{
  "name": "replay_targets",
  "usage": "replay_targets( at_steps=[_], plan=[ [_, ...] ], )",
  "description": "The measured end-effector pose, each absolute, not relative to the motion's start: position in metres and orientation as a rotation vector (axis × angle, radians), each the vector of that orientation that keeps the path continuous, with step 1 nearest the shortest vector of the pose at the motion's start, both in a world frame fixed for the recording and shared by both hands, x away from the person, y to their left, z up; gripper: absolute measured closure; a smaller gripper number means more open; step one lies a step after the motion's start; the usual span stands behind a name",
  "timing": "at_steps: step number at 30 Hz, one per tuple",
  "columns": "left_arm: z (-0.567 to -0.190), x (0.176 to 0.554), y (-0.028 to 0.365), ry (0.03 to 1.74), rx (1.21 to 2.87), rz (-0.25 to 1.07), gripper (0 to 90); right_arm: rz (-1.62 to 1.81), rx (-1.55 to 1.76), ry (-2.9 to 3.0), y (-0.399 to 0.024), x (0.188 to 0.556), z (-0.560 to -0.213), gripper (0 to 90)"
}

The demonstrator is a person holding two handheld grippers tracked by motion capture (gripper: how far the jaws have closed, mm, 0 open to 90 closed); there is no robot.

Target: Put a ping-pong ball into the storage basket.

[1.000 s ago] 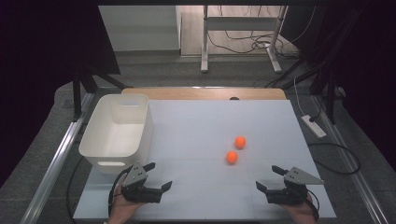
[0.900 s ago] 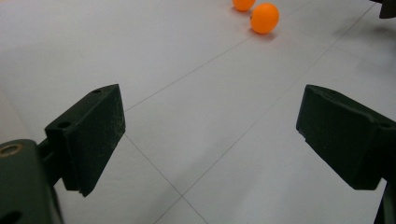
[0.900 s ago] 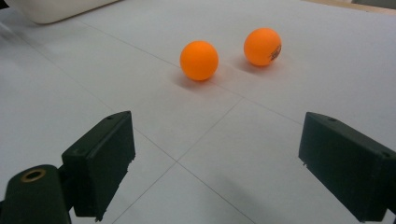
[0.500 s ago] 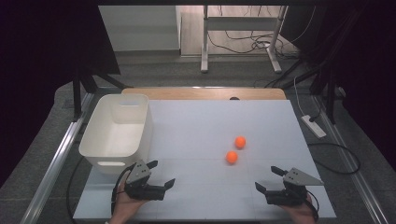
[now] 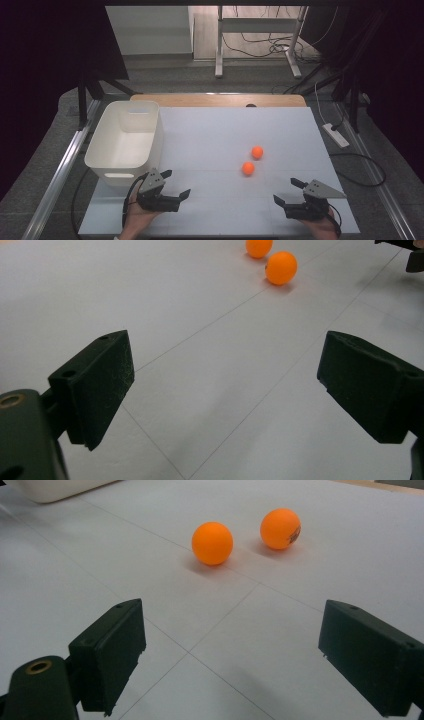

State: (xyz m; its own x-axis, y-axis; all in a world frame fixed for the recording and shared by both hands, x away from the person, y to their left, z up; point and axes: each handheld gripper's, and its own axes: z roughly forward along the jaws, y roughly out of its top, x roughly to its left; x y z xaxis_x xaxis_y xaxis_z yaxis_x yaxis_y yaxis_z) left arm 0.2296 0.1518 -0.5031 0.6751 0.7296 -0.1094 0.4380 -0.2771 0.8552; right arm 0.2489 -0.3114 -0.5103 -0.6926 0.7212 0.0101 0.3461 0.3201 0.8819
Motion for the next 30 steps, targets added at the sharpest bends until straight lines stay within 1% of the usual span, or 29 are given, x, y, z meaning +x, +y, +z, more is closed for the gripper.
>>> replay_targets(
  at_steps=[30],
  plan=[
    [-0.498,0.247,0.131,0.908,1.936,0.349,8.9,1.311,0.951,2.214,-0.312,0.25,-0.511,12.4]
  ],
)
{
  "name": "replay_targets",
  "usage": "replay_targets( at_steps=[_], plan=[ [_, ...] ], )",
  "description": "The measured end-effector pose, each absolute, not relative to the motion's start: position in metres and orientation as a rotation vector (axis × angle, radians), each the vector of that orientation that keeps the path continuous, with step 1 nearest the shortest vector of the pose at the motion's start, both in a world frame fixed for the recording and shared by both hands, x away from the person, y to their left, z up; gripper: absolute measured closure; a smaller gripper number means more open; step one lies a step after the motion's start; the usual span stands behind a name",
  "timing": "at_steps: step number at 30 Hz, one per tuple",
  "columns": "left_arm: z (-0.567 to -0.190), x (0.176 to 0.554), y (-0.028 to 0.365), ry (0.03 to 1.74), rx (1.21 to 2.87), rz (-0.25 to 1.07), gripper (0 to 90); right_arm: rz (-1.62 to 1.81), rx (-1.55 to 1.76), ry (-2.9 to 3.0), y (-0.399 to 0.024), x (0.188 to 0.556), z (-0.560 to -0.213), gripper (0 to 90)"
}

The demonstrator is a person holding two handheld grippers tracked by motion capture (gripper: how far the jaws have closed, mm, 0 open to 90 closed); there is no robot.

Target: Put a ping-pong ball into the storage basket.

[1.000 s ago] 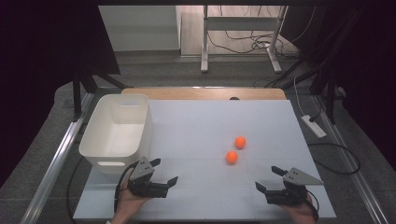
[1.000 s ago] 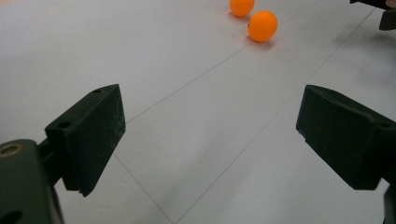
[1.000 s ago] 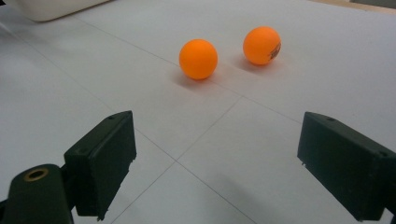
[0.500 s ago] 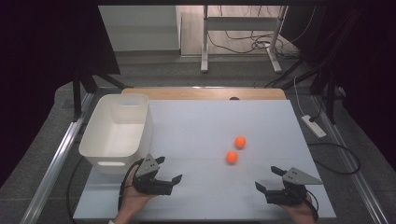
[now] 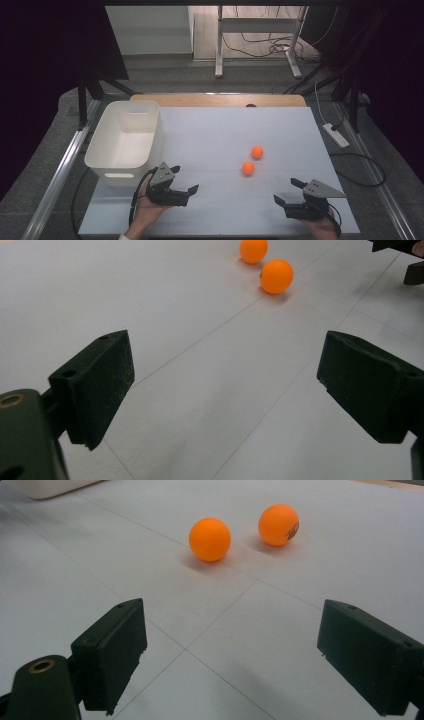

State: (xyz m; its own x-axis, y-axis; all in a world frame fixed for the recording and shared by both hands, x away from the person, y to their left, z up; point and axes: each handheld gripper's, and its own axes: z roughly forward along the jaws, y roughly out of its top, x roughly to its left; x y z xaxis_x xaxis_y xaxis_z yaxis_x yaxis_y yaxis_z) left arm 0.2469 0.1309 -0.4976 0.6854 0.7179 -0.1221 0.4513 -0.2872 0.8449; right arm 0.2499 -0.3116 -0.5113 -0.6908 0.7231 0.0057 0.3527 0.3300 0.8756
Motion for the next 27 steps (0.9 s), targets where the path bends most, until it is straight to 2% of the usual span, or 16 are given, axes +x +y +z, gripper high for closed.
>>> replay_targets(
  at_steps=[27],
  plan=[
    [-0.496,0.262,0.112,0.888,1.959,0.32,9.1,1.293,0.946,2.22,-0.311,0.25,-0.512,12.4]
  ],
)
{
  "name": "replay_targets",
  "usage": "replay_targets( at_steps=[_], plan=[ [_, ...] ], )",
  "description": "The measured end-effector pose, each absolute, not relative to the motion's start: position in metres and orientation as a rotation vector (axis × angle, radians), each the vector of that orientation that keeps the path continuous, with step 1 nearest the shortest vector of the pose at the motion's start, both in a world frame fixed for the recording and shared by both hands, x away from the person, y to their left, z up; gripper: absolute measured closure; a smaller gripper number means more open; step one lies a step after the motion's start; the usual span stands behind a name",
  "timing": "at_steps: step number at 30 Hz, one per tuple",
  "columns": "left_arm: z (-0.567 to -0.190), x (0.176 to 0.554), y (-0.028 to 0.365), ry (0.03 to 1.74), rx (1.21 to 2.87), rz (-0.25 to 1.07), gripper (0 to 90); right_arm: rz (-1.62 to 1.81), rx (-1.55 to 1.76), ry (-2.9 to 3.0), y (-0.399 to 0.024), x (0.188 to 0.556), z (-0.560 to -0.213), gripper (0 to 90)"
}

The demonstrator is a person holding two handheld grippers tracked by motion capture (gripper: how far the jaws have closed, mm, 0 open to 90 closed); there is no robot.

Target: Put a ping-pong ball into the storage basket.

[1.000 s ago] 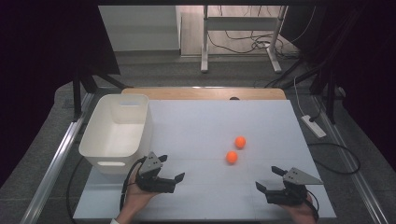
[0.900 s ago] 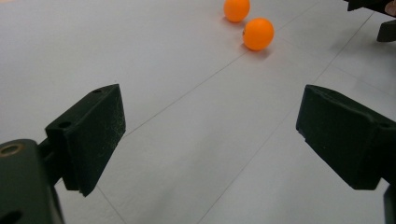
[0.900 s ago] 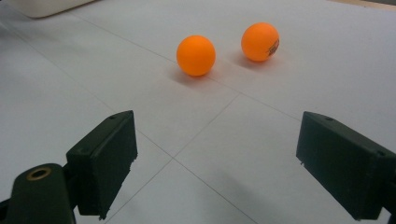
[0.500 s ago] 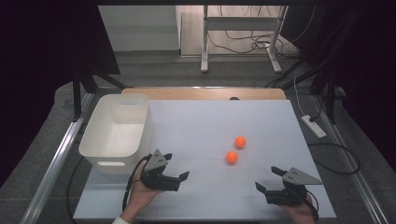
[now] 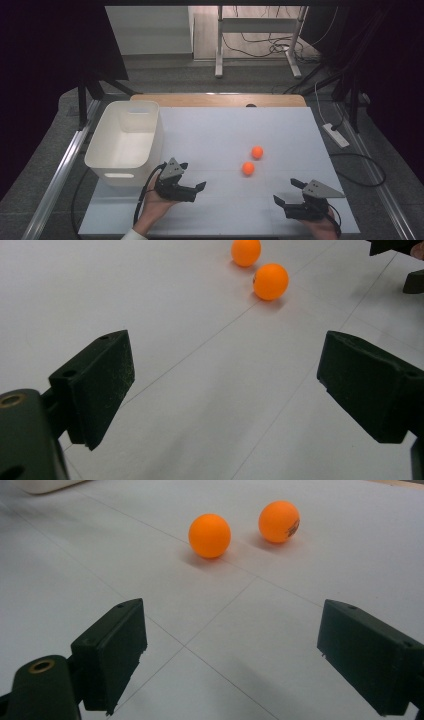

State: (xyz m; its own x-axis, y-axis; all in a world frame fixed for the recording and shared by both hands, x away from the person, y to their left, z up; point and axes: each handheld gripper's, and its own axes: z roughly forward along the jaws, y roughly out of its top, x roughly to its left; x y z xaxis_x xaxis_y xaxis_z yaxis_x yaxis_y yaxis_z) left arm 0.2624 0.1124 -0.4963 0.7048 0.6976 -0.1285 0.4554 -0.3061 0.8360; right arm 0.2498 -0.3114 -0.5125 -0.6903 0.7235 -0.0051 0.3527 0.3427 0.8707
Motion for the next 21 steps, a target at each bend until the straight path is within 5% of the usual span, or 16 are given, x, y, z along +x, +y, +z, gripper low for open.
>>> replay_targets(
  at_steps=[21],
  plan=[
    [-0.496,0.273,0.1,0.877,1.969,0.308,9.0,1.291,0.947,2.222,-0.312,0.25,-0.513,12.3]
  ],
)
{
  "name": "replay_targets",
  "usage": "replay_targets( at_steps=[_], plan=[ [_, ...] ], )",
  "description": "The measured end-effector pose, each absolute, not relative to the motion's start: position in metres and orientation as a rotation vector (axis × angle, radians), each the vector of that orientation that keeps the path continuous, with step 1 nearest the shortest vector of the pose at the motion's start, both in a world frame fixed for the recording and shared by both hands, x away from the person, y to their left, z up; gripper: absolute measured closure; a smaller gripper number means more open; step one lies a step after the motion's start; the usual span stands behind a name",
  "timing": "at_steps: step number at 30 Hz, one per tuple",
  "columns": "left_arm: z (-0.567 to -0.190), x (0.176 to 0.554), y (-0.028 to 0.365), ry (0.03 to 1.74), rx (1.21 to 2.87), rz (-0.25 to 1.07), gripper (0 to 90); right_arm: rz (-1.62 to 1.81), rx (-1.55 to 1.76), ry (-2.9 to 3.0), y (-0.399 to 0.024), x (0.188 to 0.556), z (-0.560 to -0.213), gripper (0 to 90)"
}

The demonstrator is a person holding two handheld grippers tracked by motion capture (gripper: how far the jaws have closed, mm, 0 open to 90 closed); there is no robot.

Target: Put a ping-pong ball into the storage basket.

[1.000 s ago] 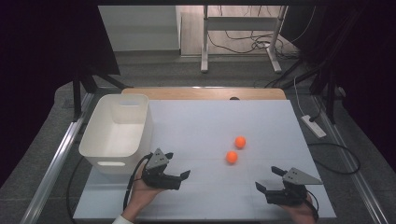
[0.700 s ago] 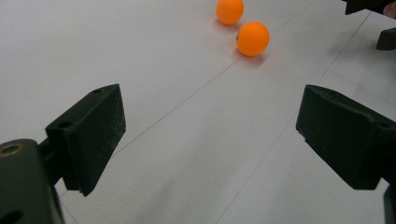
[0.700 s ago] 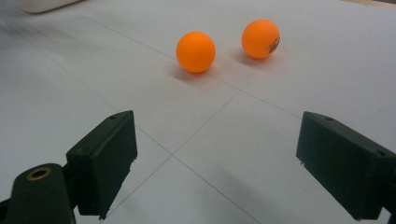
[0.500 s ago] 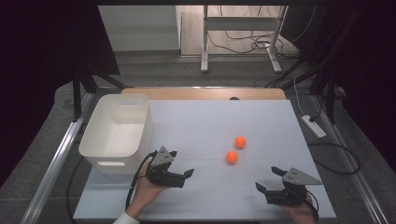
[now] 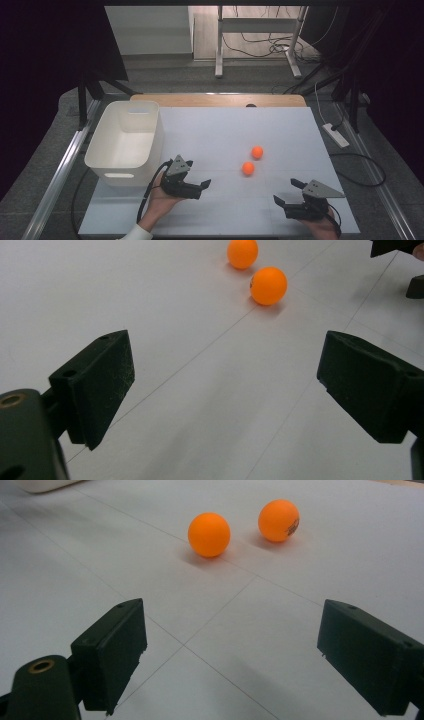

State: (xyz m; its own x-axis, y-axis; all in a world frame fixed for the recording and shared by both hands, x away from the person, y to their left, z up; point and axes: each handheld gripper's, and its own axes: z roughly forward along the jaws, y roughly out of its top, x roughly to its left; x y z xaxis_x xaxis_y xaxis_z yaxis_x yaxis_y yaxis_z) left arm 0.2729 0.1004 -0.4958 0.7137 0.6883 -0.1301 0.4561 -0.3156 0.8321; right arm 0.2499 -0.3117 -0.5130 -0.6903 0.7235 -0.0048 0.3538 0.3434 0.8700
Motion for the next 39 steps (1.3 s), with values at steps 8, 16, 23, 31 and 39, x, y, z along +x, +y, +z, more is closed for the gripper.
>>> replay_targets(
  at_steps=[8,16,23,31,39],
  plan=[
    [-0.494,0.277,0.097,0.873,1.961,0.298,9.0,1.29,0.947,2.223,-0.312,0.25,-0.513,12.3],
    [-0.493,0.278,0.095,0.87,1.949,0.3,9.1,1.289,0.946,2.224,-0.312,0.25,-0.513,12.3],
    [-0.492,0.281,0.092,0.865,1.951,0.297,9.2,1.29,0.946,2.223,-0.312,0.25,-0.513,12.3],
    [-0.493,0.285,0.086,0.856,1.957,0.289,9.2,1.287,0.946,2.224,-0.312,0.25,-0.514,12.3],
    [-0.489,0.287,0.084,0.851,1.954,0.3,9.2,1.283,0.947,2.221,-0.312,0.25,-0.513,12.3]
  ],
)
